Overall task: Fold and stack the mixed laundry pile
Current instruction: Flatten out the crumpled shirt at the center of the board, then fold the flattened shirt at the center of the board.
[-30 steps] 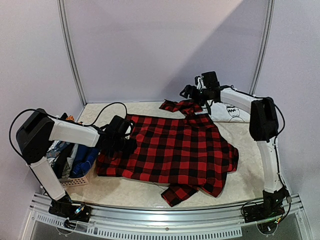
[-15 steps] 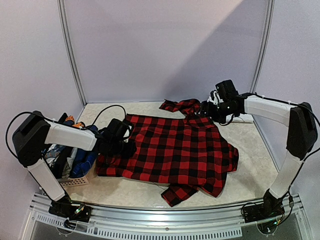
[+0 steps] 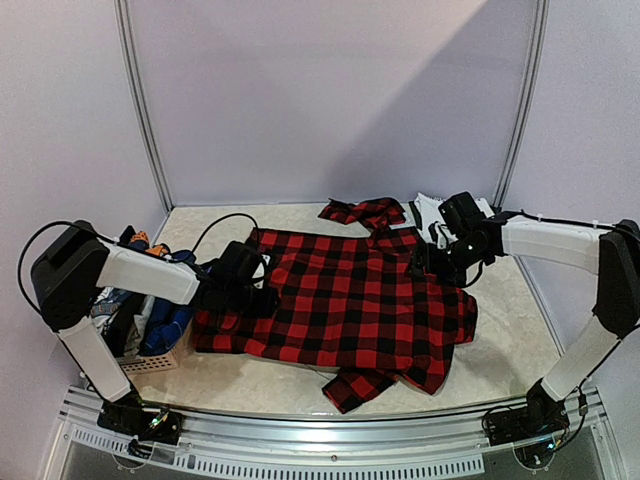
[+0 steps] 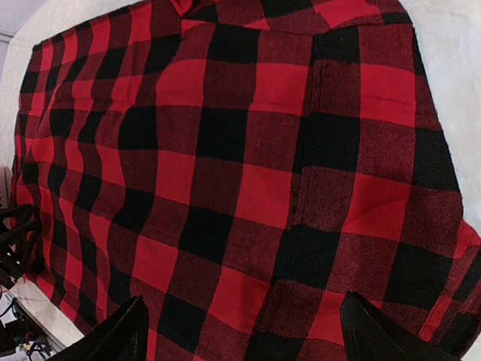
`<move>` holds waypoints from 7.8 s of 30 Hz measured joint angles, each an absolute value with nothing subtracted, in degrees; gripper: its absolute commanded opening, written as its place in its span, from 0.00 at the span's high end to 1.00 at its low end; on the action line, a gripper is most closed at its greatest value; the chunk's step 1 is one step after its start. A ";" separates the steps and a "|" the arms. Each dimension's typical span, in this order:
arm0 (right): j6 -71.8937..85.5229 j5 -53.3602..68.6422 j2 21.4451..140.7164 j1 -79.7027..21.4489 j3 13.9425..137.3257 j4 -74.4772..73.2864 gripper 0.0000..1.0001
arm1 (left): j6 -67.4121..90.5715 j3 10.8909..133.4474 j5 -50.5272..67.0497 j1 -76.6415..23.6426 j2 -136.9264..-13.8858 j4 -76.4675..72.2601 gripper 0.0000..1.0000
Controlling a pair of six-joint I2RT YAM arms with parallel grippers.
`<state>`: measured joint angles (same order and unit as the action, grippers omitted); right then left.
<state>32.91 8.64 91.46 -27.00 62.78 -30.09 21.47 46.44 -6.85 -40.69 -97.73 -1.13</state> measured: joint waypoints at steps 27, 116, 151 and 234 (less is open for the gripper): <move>31.94 9.85 107.50 -23.53 66.43 -25.06 0.17 | 24.75 47.77 -7.22 -41.89 -102.67 -3.22 0.55; 29.26 3.40 70.08 -23.57 51.68 -28.16 0.16 | -6.20 57.60 -0.40 -76.77 -101.49 8.32 1.00; 14.26 23.03 63.42 -45.74 45.67 -13.69 0.20 | 11.18 71.44 12.16 -62.72 -94.65 15.84 1.00; 4.38 10.92 57.32 -49.23 76.69 -26.17 0.99 | 42.94 43.99 -14.72 -50.54 -72.93 49.89 0.60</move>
